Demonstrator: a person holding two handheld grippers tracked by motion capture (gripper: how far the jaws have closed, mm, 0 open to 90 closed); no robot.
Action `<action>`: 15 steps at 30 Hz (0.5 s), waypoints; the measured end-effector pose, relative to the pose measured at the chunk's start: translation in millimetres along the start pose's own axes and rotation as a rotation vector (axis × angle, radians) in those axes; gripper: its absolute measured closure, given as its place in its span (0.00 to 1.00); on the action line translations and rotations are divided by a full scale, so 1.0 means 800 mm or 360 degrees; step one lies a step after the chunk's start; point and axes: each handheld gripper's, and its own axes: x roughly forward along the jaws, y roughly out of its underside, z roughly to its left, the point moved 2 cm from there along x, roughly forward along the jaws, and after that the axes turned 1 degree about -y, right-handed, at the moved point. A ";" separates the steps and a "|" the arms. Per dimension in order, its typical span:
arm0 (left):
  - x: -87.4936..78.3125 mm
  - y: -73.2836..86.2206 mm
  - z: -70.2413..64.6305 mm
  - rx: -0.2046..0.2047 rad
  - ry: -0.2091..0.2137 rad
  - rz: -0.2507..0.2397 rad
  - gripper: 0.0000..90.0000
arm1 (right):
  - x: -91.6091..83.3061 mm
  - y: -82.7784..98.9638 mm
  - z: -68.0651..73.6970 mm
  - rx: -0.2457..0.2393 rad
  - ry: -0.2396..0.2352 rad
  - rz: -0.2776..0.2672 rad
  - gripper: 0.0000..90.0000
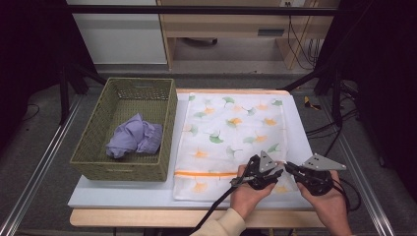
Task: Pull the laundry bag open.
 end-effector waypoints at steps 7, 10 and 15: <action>0.007 0.003 0.003 -0.0005 -0.0013 -0.0014 0.88 | 0.002 0.002 0.000 -0.0004 -0.0003 0.0011 0.95; 0.008 0.003 0.004 -0.0022 -0.0014 -0.0023 0.92 | 0.002 0.002 0.000 -0.0004 -0.0003 0.0013 0.95; 0.009 0.003 0.003 -0.0012 -0.0024 -0.0017 0.97 | 0.003 0.002 -0.001 0.0004 -0.0002 0.0015 0.95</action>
